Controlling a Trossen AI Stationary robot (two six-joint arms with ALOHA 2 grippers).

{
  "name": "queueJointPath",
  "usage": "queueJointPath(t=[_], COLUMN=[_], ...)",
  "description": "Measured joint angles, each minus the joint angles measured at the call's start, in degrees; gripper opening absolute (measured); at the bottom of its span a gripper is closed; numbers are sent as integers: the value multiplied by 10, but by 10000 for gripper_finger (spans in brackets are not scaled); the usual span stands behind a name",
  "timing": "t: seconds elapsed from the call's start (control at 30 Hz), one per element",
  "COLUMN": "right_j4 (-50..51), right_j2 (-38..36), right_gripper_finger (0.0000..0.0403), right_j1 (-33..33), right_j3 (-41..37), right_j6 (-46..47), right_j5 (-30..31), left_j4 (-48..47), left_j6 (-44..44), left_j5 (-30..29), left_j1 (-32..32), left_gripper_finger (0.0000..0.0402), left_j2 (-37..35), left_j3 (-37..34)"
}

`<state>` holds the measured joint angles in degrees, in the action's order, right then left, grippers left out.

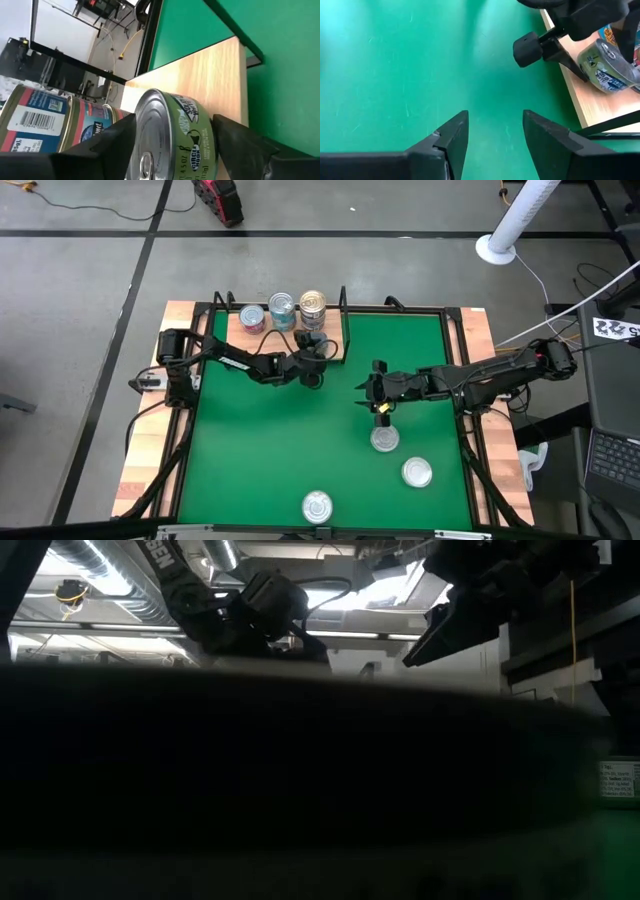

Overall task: Stack canned seafood by type on shelf
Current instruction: Put the green tuna can on the shelf, then stack the red tuna can on top of the other red tuna cans on the shelf

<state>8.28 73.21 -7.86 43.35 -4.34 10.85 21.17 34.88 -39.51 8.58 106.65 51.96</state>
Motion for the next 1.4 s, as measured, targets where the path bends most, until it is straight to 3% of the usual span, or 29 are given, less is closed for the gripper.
queueJointPath(t=[0.23,0.4,0.5,1.0,1.4], right_j4=[60,124,156,376,398], right_j2=[0,0,0,0,2], right_gripper_finger=[186,186,186,186,186], right_j1=[0,0,0,0,0], right_j3=[0,0,0,0,0], right_j6=[28,43,43,121,131], right_j5=[-14,-14,-14,-4,18], left_j4=[0,0,0,10,41], left_j6=[-65,-144,-168,-138,-120], left_j5=[9,81,90,90,90], left_j1=[-1,4,6,-22,-38], left_gripper_finger=[266,267,267,262,261], left_j2=[0,0,0,0,0], left_j3=[0,0,0,2,2])
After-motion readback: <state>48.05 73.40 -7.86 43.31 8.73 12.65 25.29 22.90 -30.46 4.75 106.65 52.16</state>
